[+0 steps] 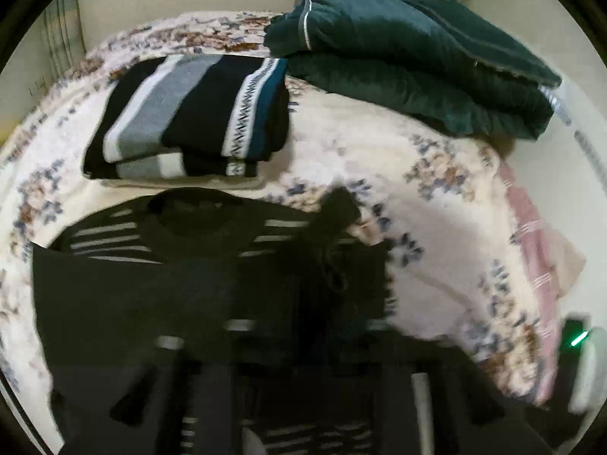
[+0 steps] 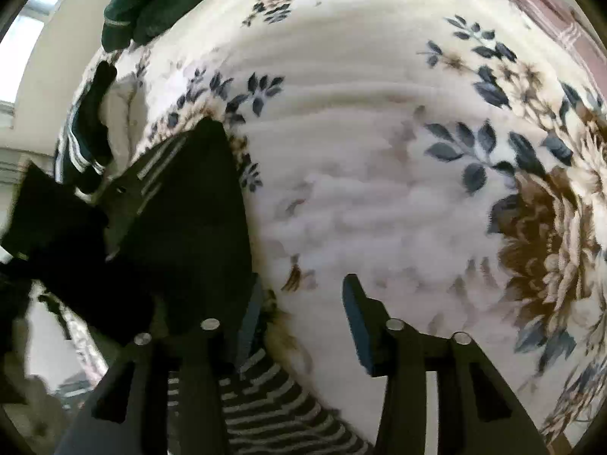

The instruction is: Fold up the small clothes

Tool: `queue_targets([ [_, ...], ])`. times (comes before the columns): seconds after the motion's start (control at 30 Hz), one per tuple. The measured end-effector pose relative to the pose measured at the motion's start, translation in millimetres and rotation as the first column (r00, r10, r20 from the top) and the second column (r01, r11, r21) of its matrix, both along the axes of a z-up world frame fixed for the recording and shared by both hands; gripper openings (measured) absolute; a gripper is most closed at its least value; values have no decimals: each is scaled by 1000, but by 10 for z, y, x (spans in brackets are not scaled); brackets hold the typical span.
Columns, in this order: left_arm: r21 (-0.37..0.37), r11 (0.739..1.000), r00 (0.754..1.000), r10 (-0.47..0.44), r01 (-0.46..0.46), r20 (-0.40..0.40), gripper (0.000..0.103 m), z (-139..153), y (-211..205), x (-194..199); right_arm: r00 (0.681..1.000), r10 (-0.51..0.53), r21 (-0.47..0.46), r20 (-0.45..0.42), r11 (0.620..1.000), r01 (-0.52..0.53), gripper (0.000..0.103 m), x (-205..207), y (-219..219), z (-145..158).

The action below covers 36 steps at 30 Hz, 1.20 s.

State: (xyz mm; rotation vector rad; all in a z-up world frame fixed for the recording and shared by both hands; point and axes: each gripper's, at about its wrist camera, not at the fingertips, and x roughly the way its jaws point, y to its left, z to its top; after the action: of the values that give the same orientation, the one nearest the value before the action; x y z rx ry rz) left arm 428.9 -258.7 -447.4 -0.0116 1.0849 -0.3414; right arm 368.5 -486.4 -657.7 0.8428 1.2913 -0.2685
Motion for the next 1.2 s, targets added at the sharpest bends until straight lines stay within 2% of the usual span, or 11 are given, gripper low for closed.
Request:
queue_targets([
  [0.07,63,998,1000,7,-7,-13,103,-118,86,-63,1000,-5,36,25,999,4,58,-9,-74,64],
  [0.17,212,975,998,67,-63,-12,103,-271,408,-192,999,7,89,50,996,-11,59,83,-89,142],
  [0.3,383,904,976,214,-187,-29,103,-502,1039,-436,995,50,161,85,985,-64,59,364,83,151],
  [0.47,526,786,917,398,-326,-27,103,-749,1828,-782,989,128,158,74,978,-138,59,804,508,10],
  [0.6,542,744,864,500,-391,-64,103,-894,2252,-886,982,189,112,16,975,-190,59,1311,909,-189],
  [0.73,525,724,822,564,-447,-79,103,-938,2529,-929,962,221,77,-163,975,-211,54,1722,1171,-700],
  [0.77,519,722,815,574,-458,-79,103,-929,2573,-916,962,223,70,-159,974,-214,23,1753,1210,-733],
  [0.8,513,719,809,583,-468,-79,103,-915,2612,-921,964,223,24,-147,975,-222,9,1758,1238,-687],
  [0.97,458,719,786,615,-523,-68,103,-835,2810,-890,976,194,-147,94,973,-180,9,1325,1040,103],
  [1.07,426,721,776,628,-547,-66,103,-834,2920,-804,987,148,-241,70,962,-127,9,1030,693,227],
  [1.2,386,727,763,641,-568,-86,103,-888,2994,-602,992,127,-179,-3,976,-125,9,883,497,-38],
])
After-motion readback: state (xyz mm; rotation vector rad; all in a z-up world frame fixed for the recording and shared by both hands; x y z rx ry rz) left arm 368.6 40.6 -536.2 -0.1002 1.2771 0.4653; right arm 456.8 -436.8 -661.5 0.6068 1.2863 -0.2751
